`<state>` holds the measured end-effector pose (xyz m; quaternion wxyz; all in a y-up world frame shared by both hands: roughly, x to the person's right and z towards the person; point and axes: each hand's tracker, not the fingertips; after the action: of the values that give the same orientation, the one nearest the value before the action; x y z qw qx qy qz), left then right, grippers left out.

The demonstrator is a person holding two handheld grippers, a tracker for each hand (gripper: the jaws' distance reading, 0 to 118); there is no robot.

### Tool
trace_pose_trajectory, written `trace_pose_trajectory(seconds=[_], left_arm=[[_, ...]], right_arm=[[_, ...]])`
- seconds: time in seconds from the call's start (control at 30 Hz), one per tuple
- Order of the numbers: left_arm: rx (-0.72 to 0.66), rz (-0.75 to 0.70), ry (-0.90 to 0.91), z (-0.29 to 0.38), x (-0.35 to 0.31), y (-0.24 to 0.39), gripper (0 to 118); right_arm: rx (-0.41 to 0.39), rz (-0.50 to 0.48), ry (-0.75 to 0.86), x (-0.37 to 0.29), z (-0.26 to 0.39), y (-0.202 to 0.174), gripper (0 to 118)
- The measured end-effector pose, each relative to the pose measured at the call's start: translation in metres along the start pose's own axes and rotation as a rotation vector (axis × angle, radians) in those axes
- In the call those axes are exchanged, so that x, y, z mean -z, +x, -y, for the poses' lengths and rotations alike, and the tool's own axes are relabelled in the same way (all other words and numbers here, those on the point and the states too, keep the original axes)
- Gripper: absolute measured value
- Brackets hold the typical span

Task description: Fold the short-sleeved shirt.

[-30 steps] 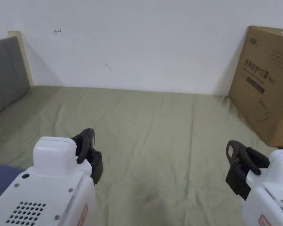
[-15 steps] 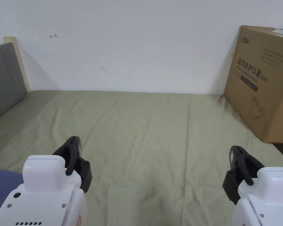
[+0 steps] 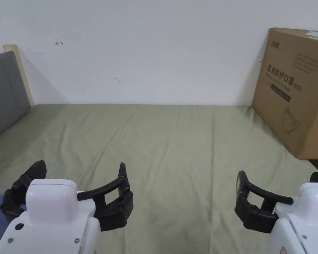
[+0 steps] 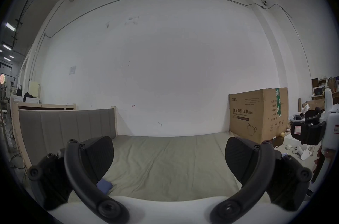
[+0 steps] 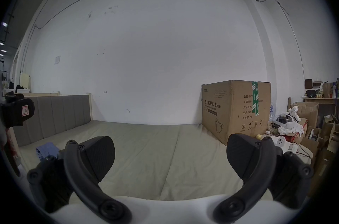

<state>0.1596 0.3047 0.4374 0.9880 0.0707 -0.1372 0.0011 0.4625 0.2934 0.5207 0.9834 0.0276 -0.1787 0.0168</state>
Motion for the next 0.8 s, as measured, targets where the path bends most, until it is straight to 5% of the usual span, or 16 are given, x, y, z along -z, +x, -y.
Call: trace_pose_trajectory(seconds=[0.6, 0.8], left_arm=[[-0.074, 0.060, -0.120, 0.002, 0.015, -0.024, 118], [-0.151, -0.022, -0.182, -0.007, 0.019, -0.027, 118]], right_arm=[[-0.025, -0.023, -0.049, 0.002, 0.000, -0.017, 118], [-0.043, -0.029, -0.066, 0.003, 0.003, -0.021, 118]])
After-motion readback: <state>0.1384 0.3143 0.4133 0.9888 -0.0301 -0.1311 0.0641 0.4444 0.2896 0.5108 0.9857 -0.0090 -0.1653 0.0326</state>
